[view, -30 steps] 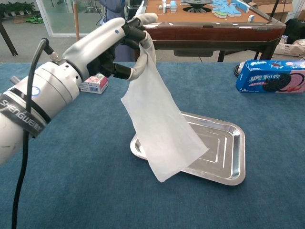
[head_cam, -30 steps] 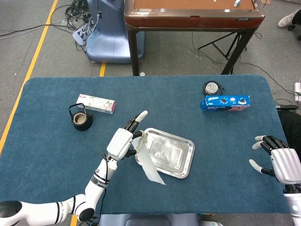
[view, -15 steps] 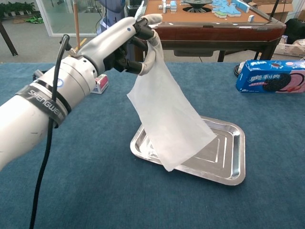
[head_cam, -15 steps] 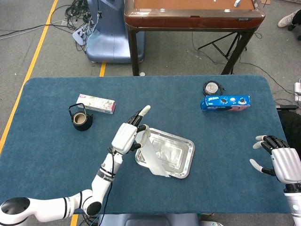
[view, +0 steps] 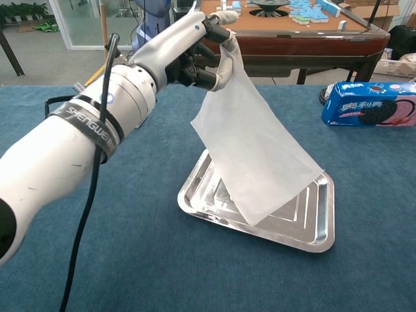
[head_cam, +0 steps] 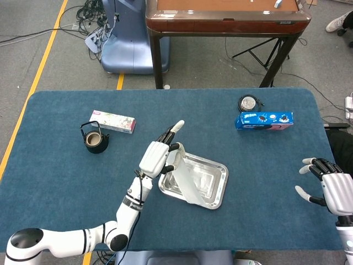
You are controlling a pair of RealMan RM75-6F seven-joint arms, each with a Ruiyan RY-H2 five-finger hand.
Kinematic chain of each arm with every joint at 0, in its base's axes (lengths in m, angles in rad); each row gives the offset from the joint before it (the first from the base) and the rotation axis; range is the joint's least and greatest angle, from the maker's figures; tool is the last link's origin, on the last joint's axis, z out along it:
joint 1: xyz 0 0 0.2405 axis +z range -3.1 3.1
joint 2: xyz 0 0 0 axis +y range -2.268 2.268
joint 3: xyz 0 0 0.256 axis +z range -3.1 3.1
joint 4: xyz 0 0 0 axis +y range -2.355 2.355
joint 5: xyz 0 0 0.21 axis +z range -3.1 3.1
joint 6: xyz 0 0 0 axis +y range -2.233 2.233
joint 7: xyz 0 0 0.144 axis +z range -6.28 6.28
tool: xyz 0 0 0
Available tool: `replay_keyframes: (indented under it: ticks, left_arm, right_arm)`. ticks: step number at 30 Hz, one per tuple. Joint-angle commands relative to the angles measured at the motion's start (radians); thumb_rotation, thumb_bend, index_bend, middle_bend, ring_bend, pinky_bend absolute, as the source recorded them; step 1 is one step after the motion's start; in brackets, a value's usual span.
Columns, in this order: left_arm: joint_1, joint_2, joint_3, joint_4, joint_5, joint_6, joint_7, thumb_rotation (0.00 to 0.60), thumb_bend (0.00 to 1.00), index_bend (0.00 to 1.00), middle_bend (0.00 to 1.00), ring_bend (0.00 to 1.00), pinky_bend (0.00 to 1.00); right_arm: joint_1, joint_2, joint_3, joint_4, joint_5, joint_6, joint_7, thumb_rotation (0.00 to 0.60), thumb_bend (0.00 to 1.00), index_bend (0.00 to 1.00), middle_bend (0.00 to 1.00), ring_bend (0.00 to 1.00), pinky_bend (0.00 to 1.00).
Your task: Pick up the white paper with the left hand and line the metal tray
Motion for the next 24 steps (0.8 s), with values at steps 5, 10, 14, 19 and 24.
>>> replay_keyframes:
  ticks: [5,10,14,19,24]
  left_arm:
    - [-0.010,-0.040,-0.007,0.107,-0.014,0.003,-0.071,0.600,0.35,0.69,0.05,0.00,0.17]
    - [-0.003,-0.050,0.001,0.172,-0.028,-0.006,-0.116,0.600,0.35,0.69,0.06,0.00,0.17]
    - [0.009,-0.052,0.010,0.211,-0.030,-0.003,-0.149,0.600,0.35,0.69,0.06,0.00,0.17]
    - [0.032,-0.042,0.021,0.229,-0.029,0.011,-0.178,0.600,0.35,0.69,0.06,0.00,0.17]
    - [0.060,-0.018,0.037,0.232,-0.027,0.022,-0.198,0.600,0.35,0.69,0.06,0.00,0.17]
  right_arm:
    - [-0.001,0.002,0.001,0.000,0.000,0.003,0.002,0.600,0.20,0.45,0.32,0.24,0.30]
    - [-0.001,0.003,0.001,0.000,0.001,0.002,0.004,0.600,0.20,0.45,0.32,0.24,0.31]
    - [-0.001,0.002,0.000,0.001,-0.001,0.000,0.003,0.600,0.20,0.45,0.32,0.24,0.31]
    - [0.000,0.000,-0.002,0.000,-0.003,-0.002,-0.001,0.600,0.20,0.45,0.32,0.24,0.30]
    - [0.002,-0.004,-0.004,0.000,-0.005,-0.005,-0.007,0.600,0.20,0.45,0.32,0.24,0.31]
